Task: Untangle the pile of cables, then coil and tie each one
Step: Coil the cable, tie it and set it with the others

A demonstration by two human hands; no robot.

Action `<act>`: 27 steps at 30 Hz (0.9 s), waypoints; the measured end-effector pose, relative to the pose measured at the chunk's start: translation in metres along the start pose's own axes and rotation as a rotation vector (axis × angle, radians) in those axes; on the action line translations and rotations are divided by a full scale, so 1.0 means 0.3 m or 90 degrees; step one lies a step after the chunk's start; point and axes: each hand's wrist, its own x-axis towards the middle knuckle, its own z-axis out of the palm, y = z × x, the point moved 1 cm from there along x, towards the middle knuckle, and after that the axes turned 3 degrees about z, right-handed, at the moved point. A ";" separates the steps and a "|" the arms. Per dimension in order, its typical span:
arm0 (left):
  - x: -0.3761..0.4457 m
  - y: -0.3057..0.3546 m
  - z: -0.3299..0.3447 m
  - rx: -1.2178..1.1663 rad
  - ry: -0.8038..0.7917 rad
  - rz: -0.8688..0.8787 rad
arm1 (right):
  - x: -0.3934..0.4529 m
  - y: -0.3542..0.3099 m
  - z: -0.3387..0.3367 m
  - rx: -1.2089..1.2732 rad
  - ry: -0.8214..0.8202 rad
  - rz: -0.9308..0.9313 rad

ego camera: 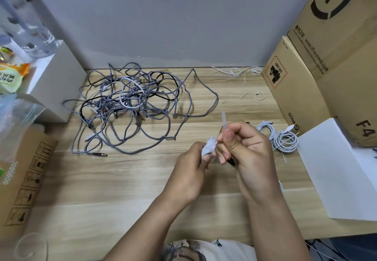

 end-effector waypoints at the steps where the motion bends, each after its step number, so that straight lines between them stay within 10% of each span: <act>1: 0.002 0.004 -0.002 -0.037 0.017 -0.009 | -0.005 -0.004 -0.001 0.000 -0.017 -0.014; 5: -0.007 0.046 -0.004 -0.275 -0.020 -0.054 | -0.009 -0.038 0.002 0.036 -0.098 -0.042; 12: -0.027 0.105 -0.041 -0.876 -0.365 -0.210 | 0.022 -0.075 0.038 0.321 -0.261 -0.058; 27: -0.033 0.144 -0.023 -0.971 -0.371 -0.234 | 0.041 -0.123 0.069 0.412 -0.283 -0.077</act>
